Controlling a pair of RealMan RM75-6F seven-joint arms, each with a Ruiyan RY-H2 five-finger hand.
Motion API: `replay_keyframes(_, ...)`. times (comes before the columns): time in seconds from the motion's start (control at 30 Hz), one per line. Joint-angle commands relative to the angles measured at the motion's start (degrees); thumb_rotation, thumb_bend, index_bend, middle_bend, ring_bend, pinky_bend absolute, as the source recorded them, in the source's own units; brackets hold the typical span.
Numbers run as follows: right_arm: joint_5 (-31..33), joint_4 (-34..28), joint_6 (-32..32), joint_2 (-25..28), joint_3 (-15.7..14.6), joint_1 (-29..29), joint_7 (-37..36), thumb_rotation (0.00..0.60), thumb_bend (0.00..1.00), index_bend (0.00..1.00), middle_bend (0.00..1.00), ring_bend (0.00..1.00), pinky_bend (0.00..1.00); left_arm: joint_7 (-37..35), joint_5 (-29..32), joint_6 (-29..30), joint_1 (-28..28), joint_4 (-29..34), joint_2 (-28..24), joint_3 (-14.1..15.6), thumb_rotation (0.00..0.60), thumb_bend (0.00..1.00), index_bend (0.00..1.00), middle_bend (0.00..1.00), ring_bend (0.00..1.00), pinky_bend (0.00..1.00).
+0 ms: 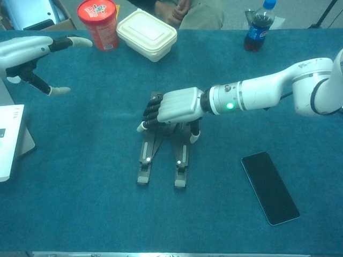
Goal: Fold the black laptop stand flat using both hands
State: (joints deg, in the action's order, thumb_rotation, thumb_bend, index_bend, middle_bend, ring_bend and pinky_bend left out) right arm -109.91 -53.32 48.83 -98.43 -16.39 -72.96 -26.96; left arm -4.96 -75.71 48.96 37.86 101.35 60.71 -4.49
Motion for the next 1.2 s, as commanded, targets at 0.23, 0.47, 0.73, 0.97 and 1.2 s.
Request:
replay_keyframes(0.23,0.3,-0.3,0.6,0.4,0.2,0.2,-0.1,0.600,0.00,0.00,0.36,0.10,0.00,0.0,-0.1,-0.1,0.0,-0.1,0.2,0.0,0.600,0.28,0.00,0.00,0.00,0.03)
replay_keyframes(0.47,0.5,-0.7,0.8,0.7,0.2,0.6,0.0,0.600,0.00,0.00,0.42,0.15,0.00,0.2,0.0,-0.4,0.1,-0.2,0.5,0.0,0.600,0.28,0.00,0.00,0.00,0.03)
replay_keyframes(0.73,0.8,-0.5,1.4,0.8,0.5,1.1,0.1,0.600,0.00,0.00,0.50,0.23,0.00,0.3,0.1,-0.6,0.2,-0.3,0.7,0.0,0.600,0.28,0.00,0.00,0.00,0.03)
replay_keyframes(0.97,1.0,-0.4,1.8,0.7,0.9,1.5,0.5,0.600,0.00,0.00,0.56,0.26,0.00,0.3,0.0,-0.7,0.2,-0.3,0.9,0.0,0.600,0.28,0.00,0.00,0.00,0.03)
replay_keyframes(1.2,1.3,-0.1,2.0,0.5,1.2,1.9,1.0,0.600,0.00,0.00,0.59,0.27,0.00,0.2,-0.2,-0.6,0.2,-0.4,0.9,0.1,0.600,0.28,0.00,0.00,0.00,0.03)
